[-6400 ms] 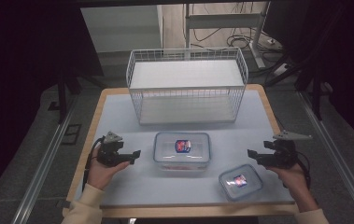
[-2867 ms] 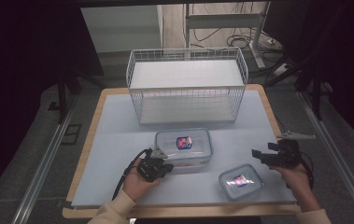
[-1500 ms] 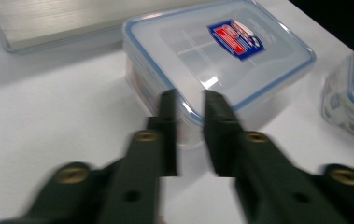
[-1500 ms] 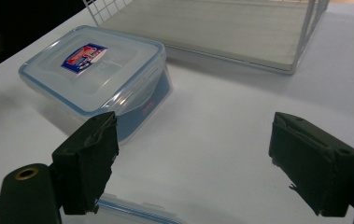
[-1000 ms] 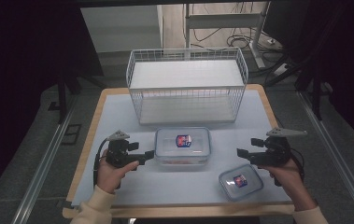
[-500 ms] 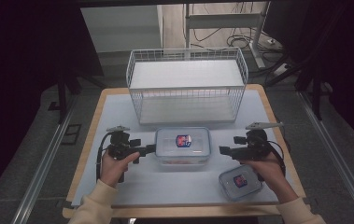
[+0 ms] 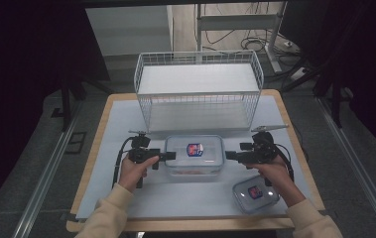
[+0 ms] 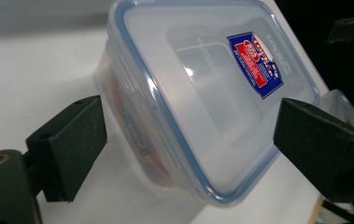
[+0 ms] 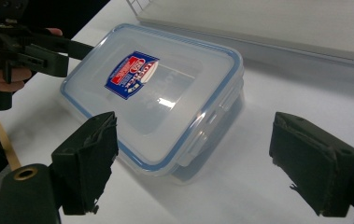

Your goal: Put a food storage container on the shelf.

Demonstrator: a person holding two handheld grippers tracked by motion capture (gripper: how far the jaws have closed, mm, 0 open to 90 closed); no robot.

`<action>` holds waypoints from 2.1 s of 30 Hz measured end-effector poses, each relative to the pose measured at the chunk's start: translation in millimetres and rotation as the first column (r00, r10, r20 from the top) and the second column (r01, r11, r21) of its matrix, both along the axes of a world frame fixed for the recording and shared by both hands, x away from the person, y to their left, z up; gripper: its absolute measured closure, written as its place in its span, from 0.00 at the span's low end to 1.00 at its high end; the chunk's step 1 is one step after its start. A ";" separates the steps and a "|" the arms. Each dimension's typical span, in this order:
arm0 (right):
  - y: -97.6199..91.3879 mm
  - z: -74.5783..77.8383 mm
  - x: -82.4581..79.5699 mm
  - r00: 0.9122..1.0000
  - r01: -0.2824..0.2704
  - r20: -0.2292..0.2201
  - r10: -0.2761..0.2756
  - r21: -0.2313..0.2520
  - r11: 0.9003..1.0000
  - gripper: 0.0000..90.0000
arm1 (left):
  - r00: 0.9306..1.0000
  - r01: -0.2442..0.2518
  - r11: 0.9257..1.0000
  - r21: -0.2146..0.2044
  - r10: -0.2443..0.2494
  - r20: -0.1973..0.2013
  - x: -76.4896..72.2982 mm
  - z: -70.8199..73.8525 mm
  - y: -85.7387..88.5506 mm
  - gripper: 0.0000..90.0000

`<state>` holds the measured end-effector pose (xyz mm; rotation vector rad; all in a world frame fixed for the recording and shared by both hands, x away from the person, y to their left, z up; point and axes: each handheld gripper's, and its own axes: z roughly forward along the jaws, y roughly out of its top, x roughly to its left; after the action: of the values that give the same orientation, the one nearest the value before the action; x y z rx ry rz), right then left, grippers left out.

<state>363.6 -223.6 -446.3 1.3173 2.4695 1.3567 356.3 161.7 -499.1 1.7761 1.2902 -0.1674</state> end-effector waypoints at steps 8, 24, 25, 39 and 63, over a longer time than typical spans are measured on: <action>5.3 -0.8 3.5 1.000 -0.006 -0.004 0.006 -0.025 1.000 0.17 | 0.998 0.022 0.999 -0.045 -0.025 -0.062 10.9 -15.2 -5.4 0.10; 24.0 -20.0 34.7 0.987 -0.005 -0.158 -0.001 -0.039 0.999 0.17 | 0.995 0.026 0.994 -0.109 -0.037 -0.095 12.6 -21.8 -2.0 0.22; 25.2 -21.6 36.4 0.986 -0.004 -0.165 -0.002 -0.039 0.999 0.17 | 0.995 0.025 0.994 -0.109 -0.035 -0.094 12.3 -21.4 -1.4 0.23; 38.5 -42.4 54.7 0.939 -0.002 -0.343 0.006 0.010 1.000 0.21 | 0.995 0.024 0.992 -0.125 -0.036 -0.095 10.6 -21.1 3.1 0.30; 25.3 -41.1 49.3 0.923 0.012 -0.383 0.028 0.102 0.995 0.43 | 0.998 0.017 0.992 -0.122 -0.024 -0.062 1.3 -17.5 5.1 0.37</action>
<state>412.8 -198.3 -487.3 1.7502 2.6736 1.3533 357.6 166.9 -516.6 1.6924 1.2791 -0.3095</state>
